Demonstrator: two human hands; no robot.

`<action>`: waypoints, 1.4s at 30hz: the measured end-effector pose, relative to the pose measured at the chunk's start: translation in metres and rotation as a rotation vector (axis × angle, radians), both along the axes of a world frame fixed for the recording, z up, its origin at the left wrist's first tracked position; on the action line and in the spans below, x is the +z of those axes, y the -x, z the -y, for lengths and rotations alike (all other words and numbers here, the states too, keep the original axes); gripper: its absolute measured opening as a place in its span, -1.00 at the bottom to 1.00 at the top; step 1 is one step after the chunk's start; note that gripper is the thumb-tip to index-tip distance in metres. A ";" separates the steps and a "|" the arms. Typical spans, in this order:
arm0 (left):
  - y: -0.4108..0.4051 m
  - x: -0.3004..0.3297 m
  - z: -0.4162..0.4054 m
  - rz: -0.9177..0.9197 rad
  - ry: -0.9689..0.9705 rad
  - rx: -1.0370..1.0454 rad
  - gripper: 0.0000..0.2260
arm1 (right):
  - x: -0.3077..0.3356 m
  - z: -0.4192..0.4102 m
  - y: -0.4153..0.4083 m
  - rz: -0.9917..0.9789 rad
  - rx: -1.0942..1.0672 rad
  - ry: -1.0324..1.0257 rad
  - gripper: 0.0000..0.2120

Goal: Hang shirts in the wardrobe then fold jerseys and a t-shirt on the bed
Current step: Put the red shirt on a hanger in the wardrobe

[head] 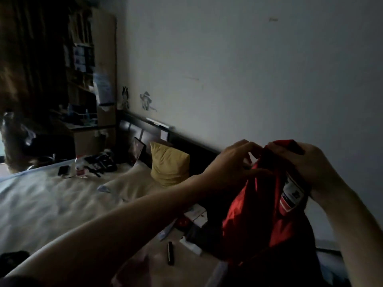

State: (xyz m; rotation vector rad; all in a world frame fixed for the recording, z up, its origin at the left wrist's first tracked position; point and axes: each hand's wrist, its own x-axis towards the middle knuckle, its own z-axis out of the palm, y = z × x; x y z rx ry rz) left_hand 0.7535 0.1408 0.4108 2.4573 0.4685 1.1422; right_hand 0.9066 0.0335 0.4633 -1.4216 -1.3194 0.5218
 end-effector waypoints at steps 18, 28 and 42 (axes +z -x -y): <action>-0.310 0.033 0.036 -0.234 0.796 -1.142 -0.77 | 0.009 0.152 -0.201 -0.160 -0.504 0.338 -0.71; -0.406 0.066 0.116 -0.254 0.835 -1.230 -0.74 | -0.084 0.249 -0.227 -0.554 -0.658 0.195 -0.09; -0.555 0.047 0.172 -0.501 0.688 -1.375 -0.57 | -0.030 0.315 -0.290 -0.187 -1.371 -0.206 -0.76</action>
